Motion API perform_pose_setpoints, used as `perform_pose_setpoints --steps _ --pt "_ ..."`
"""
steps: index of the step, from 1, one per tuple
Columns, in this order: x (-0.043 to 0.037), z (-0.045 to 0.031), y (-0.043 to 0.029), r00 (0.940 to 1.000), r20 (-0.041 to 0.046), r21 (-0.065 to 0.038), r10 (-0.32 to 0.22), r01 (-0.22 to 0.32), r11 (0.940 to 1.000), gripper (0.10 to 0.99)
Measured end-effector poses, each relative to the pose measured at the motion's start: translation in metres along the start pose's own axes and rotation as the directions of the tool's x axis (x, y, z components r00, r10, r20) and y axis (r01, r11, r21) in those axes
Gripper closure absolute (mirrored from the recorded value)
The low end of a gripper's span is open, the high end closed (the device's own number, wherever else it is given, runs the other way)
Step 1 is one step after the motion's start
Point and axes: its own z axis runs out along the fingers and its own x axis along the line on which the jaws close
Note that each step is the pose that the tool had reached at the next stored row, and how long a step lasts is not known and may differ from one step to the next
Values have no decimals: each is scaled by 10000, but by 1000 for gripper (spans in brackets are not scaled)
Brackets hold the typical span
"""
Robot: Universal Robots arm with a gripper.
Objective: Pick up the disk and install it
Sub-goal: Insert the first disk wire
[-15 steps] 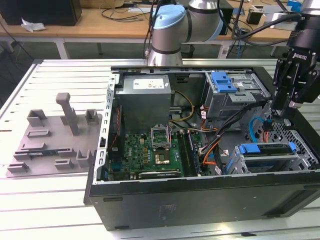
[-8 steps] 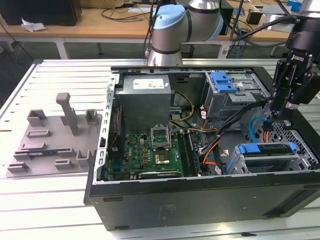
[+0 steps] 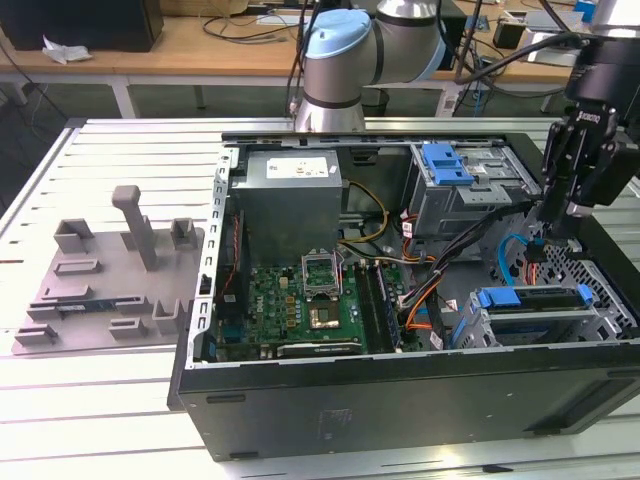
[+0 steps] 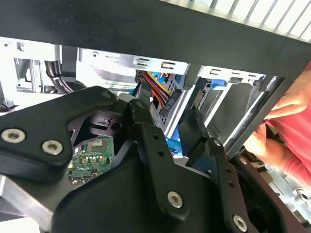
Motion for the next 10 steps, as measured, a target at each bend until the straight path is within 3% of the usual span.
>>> perform_pose_setpoints --steps 5,9,10 --pt "-38 36 3 10000 -86 18 10 -9 10000 580" --pt "-67 49 8 9998 -209 38 24 -23 10000 596" --pt "-76 54 10 9997 -253 44 28 -27 10000 671"
